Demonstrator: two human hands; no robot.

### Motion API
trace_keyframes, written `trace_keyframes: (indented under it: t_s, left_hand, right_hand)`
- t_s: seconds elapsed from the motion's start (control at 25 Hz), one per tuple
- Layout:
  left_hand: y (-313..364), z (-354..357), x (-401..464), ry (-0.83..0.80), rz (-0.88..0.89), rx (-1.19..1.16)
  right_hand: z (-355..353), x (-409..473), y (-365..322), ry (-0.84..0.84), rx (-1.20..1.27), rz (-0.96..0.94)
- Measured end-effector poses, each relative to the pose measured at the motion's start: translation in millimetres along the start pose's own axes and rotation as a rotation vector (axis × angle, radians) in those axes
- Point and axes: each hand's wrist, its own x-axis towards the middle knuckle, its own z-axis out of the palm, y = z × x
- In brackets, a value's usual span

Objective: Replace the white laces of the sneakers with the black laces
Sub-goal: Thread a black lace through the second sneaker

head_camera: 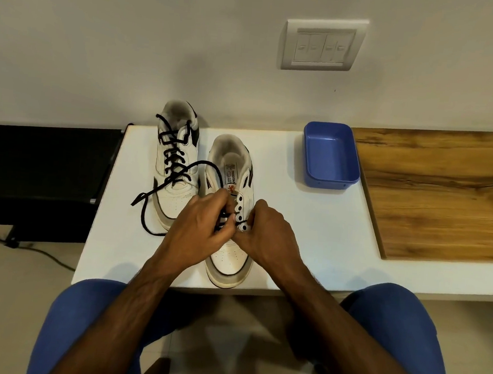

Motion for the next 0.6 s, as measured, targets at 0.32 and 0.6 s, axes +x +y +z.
trace_keyframes:
  t_s: [0.32,0.6]
  left_hand:
    - [-10.0,-8.7,-3.0,0.027,-0.052,-0.088]
    - [-15.3,-27.0,-0.8,0.376,-0.222,-0.394]
  right_hand:
    - [-5.2,-0.2,-3.8,0.133,-0.106,-0.263]
    - [-29.3,4.1,-5.6,-0.034,0.323,-0.198]
